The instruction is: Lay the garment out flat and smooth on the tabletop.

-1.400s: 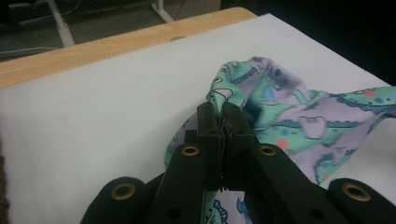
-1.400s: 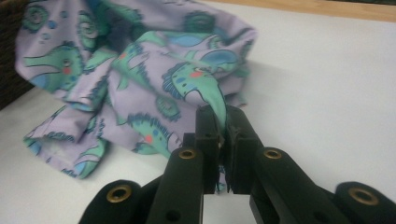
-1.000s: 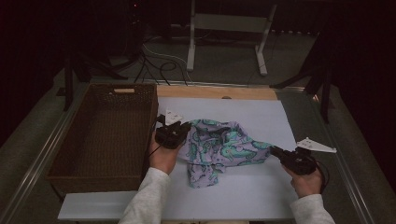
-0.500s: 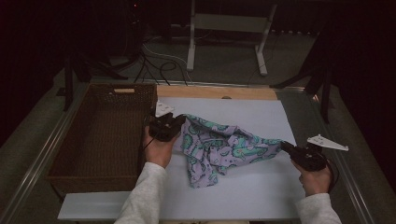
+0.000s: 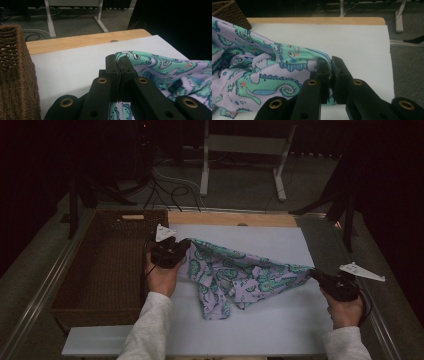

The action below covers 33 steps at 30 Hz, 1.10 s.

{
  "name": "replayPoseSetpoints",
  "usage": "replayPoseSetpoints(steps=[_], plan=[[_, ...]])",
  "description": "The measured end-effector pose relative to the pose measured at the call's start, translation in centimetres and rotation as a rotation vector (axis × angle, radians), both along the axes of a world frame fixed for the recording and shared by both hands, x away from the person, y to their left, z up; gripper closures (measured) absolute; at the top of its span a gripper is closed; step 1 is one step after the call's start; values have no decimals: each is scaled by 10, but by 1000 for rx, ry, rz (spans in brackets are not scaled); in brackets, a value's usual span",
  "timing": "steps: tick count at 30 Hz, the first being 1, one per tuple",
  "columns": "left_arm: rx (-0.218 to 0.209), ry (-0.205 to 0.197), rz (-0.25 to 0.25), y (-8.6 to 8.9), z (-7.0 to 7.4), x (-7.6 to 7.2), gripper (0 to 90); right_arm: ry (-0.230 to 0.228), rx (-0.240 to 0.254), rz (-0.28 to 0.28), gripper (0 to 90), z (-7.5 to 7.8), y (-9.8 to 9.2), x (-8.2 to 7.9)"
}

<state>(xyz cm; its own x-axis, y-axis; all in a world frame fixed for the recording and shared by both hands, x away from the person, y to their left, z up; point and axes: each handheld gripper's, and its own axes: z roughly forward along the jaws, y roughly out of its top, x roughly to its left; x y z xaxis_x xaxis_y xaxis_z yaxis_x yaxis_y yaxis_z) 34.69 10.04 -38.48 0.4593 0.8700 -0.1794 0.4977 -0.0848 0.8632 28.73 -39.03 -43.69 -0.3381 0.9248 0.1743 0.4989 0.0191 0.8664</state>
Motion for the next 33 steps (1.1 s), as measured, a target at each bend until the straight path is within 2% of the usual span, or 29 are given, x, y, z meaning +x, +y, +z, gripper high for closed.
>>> replayPoseSetpoints(steps=[8, 14, 19, 22, 29, 33], plan=[[43, 36, -25, -11, -7, 2, 870, -10, -3, -2, 853, 3, 1, 1], [40, 47, -83, -25, -9, -2, 583, -10, -2, -2, 853, 2, 0, 2], [75, 58, -168, -47, -16, -7, 466, -6, 0, -2, 853, 3, 2, 3], [97, 67, -215, -61, -25, -9, 443, -9, 0, 1, 853, 3, 3, 3], [117, 97, -279, -86, -41, -11, 425, -5, 4, -2, 852, 2, 2, 4], [109, 98, -322, -98, -45, -13, 396, -3, 7, 0, 852, 2, 3, 5]])
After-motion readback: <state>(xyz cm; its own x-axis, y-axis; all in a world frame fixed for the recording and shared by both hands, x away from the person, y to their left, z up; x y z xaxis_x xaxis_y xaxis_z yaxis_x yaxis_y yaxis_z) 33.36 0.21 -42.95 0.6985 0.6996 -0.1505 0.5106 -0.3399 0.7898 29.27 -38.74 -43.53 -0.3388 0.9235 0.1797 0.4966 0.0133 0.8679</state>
